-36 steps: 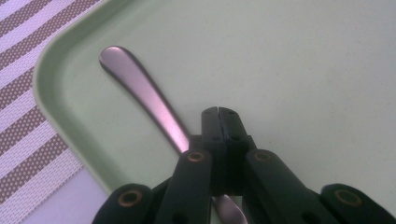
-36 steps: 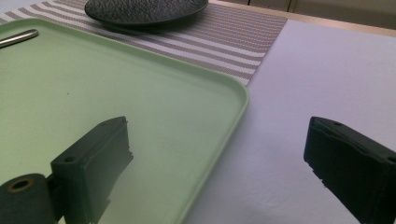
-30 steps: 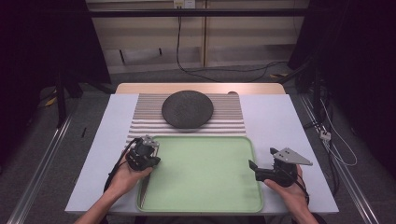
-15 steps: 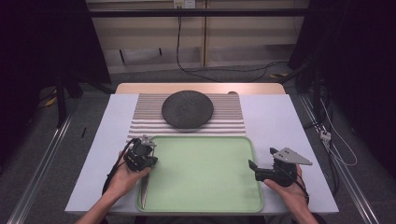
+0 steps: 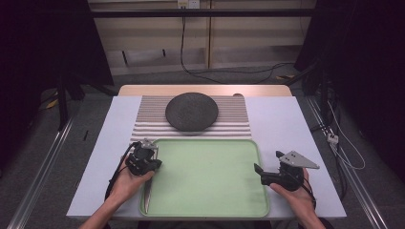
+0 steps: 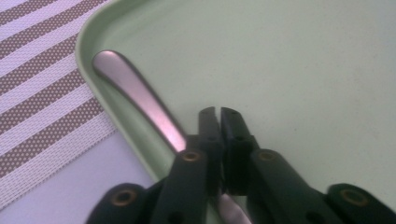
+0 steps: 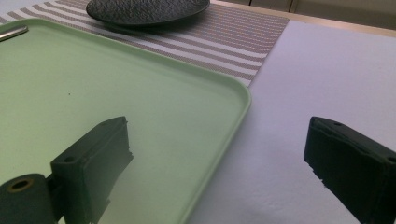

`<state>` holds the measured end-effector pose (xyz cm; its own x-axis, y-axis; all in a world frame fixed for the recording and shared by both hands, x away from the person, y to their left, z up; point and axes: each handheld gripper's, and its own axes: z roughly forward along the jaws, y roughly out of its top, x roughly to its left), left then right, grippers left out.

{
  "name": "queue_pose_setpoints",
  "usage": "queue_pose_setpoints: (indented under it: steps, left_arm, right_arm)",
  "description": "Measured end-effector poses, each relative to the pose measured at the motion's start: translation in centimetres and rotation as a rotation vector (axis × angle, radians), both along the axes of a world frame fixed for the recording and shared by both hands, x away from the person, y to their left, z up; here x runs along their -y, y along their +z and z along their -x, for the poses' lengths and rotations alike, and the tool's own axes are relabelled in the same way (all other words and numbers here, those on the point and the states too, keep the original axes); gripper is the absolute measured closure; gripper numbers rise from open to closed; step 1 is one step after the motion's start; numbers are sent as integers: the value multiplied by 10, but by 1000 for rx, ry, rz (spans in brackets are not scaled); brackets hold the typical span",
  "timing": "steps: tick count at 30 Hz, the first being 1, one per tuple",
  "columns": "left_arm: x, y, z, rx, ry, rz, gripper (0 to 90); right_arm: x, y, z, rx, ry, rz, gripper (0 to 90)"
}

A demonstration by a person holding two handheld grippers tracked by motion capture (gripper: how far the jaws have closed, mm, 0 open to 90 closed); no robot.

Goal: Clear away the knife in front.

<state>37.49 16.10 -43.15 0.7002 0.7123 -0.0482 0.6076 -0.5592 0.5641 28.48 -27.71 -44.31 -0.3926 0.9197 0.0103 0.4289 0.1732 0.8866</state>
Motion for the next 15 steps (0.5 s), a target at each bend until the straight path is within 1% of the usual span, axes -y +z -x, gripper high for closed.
queue_pose_setpoints:
  steps: [1, 2, 4, 6, 7, 9, 11, 12, 13, 14, 15]
  left_arm:
    - [0, 0, 0, -7, -13, 5, 824]
    - [1, 0, 0, 0, -15, 9, 809]
    - [2, 2, 2, 19, -9, 34, 723]
    - [1, 6, 3, 48, -5, 57, 640]
    - [0, 7, 3, 69, -3, 65, 582]
    - [-1, 10, 3, 116, 26, 92, 427]
    - [-3, 12, 2, 141, 48, 120, 304]
    - [-5, 13, 2, 151, 48, 127, 251]
    - [-6, 14, 1, 168, 58, 128, 220]
    - [-6, 16, 1, 169, 78, 131, 203]
    - [-7, 17, 1, 162, 87, 136, 176]
  right_arm:
    - [0, 0, 0, 0, 0, -1, 69]
    - [0, 0, 0, -3, 0, -4, 69]
    - [0, 0, 0, -2, 1, -5, 69]
    - [0, 0, 0, 1, 3, -4, 69]
    - [0, 0, 0, 1, 2, -3, 69]
    - [0, 0, 0, 2, 1, -2, 69]
    - [0, 0, 0, 0, 1, -1, 69]
    - [0, 0, 0, 0, 0, -1, 69]
    - [0, 0, 0, 0, 0, -2, 69]
    - [0, 0, -1, 0, 2, -1, 69]
    - [0, 0, -1, 0, 1, -3, 69]
